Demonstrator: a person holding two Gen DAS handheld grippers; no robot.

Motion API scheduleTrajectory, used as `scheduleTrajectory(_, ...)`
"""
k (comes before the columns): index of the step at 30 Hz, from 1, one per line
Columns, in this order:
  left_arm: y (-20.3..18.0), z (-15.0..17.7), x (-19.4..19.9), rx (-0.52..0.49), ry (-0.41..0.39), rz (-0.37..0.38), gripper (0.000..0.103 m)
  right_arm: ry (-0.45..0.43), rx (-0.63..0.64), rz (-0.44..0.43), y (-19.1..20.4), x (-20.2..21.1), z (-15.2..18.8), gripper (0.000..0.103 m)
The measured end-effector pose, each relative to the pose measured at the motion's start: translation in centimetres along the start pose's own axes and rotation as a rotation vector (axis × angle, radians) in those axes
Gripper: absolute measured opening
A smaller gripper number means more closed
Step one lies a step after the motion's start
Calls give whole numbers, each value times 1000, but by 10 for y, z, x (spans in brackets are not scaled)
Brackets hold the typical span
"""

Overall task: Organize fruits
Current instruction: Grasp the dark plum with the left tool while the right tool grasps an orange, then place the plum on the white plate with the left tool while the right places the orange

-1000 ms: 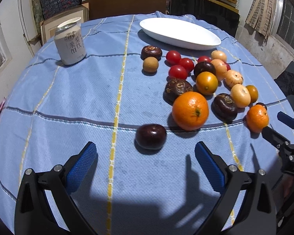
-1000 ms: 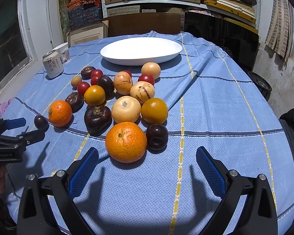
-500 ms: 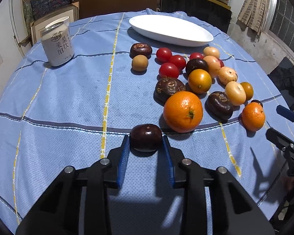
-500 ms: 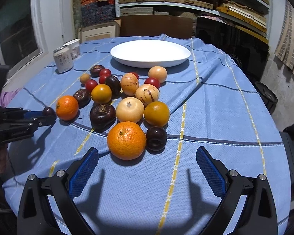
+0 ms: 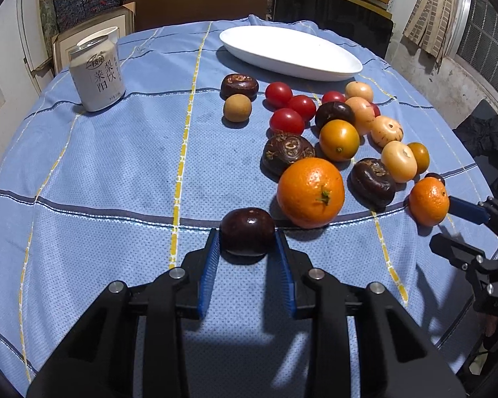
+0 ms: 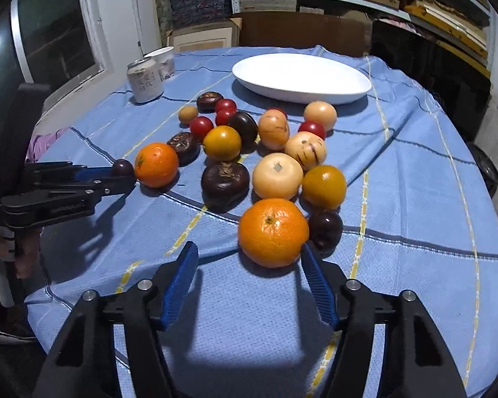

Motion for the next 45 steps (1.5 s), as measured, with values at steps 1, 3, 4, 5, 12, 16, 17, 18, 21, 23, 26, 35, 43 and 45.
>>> scheduleTrajectory(1, 0, 0, 0, 0, 0, 1, 32, 6, -10, 3, -2, -1, 0, 58)
scheduleTrajectory(3, 0, 0, 0, -1, 1, 3, 32, 21, -26, 9, -6, -5, -1, 56)
scheduleTrajectory(4, 1, 0, 0, 0, 1, 6, 32, 30, -30, 22, -8, -9, -2, 54)
scheduleTrajectory(5, 1, 0, 0, 2, 1, 8, 32, 36, -29, 36, -9, -13, -3, 51)
scheduleTrajectory(12, 1, 3, 2, 2, -5, 15, 32, 24, -14, 112, -9, -23, -12, 47)
scheduleTrajectory(16, 0, 3, 8, -7, -16, 27, 32, -2, -54, 19, -9, -10, -13, 47)
scheduleTrajectory(17, 0, 2, 12, -12, -23, 28, 32, -6, -56, 3, -7, -8, -14, 47)
scheduleTrajectory(18, -1, 1, 15, -19, -29, 30, 32, -18, -63, -28, -6, -2, -15, 47)
scheduleTrajectory(21, -3, -4, 30, -49, -57, 33, 32, -55, -83, -107, -4, 16, -25, 47)
scheduleTrajectory(23, -3, -9, 42, -62, -73, 54, 32, -90, -87, -142, -7, 30, -37, 47)
scheduleTrajectory(26, -2, -31, 59, -90, -114, 56, 32, -124, -78, -152, -18, 42, -63, 47)
scheduleTrajectory(35, -26, -169, 10, -147, -76, 99, 32, -117, 5, -72, -60, -5, -175, 47)
scheduleTrajectory(43, -30, -265, -109, -119, 55, 58, 32, 13, -26, -9, -112, -125, -233, 47)
scheduleTrajectory(45, -29, -273, -128, -121, 73, 38, 32, 29, -23, 18, -122, -143, -242, 47)
Point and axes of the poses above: each gripper's, at about its wrist camera, not at the fingertips, and x roughly against the way its jaws point, y to its left, z to its underside, the point moved 8 cm from there along -x, roughly the way its jaws point, and after that the axes turned 3 degrees about y, right-handed, at the moved point
